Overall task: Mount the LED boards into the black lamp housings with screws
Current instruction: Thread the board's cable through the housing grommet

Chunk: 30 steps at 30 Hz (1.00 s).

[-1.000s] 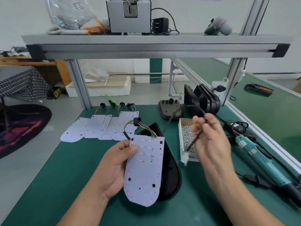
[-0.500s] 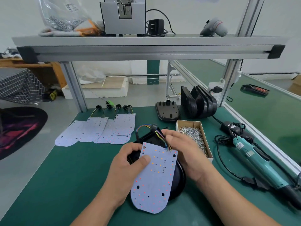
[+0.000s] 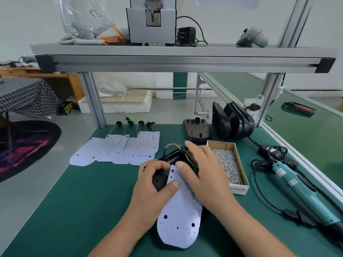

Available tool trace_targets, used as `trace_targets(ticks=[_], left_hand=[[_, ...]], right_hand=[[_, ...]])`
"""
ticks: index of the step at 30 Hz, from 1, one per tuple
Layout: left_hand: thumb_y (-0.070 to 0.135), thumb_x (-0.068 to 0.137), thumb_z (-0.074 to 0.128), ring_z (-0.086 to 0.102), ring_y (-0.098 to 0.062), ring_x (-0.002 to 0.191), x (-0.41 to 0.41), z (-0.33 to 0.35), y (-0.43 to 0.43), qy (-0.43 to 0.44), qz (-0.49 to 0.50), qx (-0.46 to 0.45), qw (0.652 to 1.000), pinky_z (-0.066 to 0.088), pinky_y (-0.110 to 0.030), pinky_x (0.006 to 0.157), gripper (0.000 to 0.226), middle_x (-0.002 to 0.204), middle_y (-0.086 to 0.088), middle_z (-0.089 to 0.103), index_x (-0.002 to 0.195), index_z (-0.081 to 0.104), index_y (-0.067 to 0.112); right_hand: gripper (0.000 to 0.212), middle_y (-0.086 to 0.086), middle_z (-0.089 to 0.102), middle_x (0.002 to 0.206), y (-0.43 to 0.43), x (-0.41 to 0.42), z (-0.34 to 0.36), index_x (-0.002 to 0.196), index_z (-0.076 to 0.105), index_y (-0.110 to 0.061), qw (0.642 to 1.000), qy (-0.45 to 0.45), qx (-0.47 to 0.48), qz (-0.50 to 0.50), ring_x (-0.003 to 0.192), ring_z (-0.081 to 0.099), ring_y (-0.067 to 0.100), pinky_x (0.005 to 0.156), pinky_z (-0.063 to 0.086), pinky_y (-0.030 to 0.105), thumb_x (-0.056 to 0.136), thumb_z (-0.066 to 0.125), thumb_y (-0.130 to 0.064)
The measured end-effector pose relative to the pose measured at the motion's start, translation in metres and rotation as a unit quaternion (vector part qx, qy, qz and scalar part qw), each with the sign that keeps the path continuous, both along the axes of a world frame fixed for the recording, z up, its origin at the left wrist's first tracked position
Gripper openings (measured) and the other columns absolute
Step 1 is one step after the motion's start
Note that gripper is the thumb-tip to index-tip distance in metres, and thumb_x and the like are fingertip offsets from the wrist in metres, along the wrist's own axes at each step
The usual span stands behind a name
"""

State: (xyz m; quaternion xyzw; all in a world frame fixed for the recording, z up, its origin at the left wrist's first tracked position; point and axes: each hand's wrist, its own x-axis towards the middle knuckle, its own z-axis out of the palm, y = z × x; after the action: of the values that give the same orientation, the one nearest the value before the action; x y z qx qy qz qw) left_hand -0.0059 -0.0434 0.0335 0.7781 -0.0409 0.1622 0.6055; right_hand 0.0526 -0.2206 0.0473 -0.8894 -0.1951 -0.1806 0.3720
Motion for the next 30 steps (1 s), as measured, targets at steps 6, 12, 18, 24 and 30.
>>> trace_targets(ticks=[6,12,18,24,30], left_hand=[[0.048,0.075,0.076,0.061,-0.006,0.123,0.001,-0.004,0.000,-0.011,-0.028,0.012,0.999,0.046,-0.014,0.098,0.050,0.129,0.017,0.059,0.122,0.060,0.054],[0.010,0.087,0.052,0.069,-0.030,0.121,0.008,-0.007,0.012,0.041,-0.076,-0.328,0.941,0.060,-0.036,0.095,0.077,0.133,-0.016,0.070,0.153,0.042,0.048],[-0.018,0.089,0.053,0.068,-0.027,0.128,0.017,-0.007,0.016,0.075,-0.054,-0.175,0.980,0.050,-0.046,0.115,0.058,0.134,-0.010,0.074,0.139,0.065,0.008],[-0.006,0.097,0.067,0.071,-0.021,0.117,0.012,-0.005,0.015,0.091,-0.068,-0.077,0.991,0.057,-0.036,0.103,0.036,0.123,-0.005,0.078,0.128,0.071,0.011],[0.046,0.090,0.071,0.060,-0.020,0.089,0.013,-0.003,0.020,0.069,-0.045,-0.075,0.994,0.049,-0.048,0.089,0.031,0.100,-0.015,0.071,0.104,0.075,0.018]], right_hand=[[0.027,-0.012,0.060,0.117,0.001,0.006,-0.002,0.126,0.067,-0.025,0.996,-0.012,0.084,0.000,0.113,0.054,0.010,0.097,0.047,0.034,0.100,0.063,-0.035],[0.016,-0.026,0.065,0.106,-0.003,0.007,-0.008,0.116,0.056,-0.042,0.994,-0.016,0.106,-0.024,0.104,0.063,0.008,0.088,0.052,0.038,0.101,0.060,-0.038],[0.023,-0.024,0.069,0.099,-0.011,0.011,-0.010,0.121,0.053,-0.040,0.975,0.012,0.217,-0.034,0.096,0.069,0.005,0.087,0.052,0.033,0.107,0.061,-0.023],[0.032,-0.019,0.065,0.105,-0.013,0.008,-0.001,0.125,0.059,-0.039,0.972,-0.084,0.220,0.004,0.091,0.062,0.010,0.084,0.046,0.017,0.100,0.062,-0.019],[0.037,-0.024,0.065,0.111,-0.017,0.015,0.011,0.128,0.063,-0.031,0.987,-0.105,0.122,0.026,0.105,0.062,-0.005,0.090,0.049,0.020,0.095,0.072,-0.016]])
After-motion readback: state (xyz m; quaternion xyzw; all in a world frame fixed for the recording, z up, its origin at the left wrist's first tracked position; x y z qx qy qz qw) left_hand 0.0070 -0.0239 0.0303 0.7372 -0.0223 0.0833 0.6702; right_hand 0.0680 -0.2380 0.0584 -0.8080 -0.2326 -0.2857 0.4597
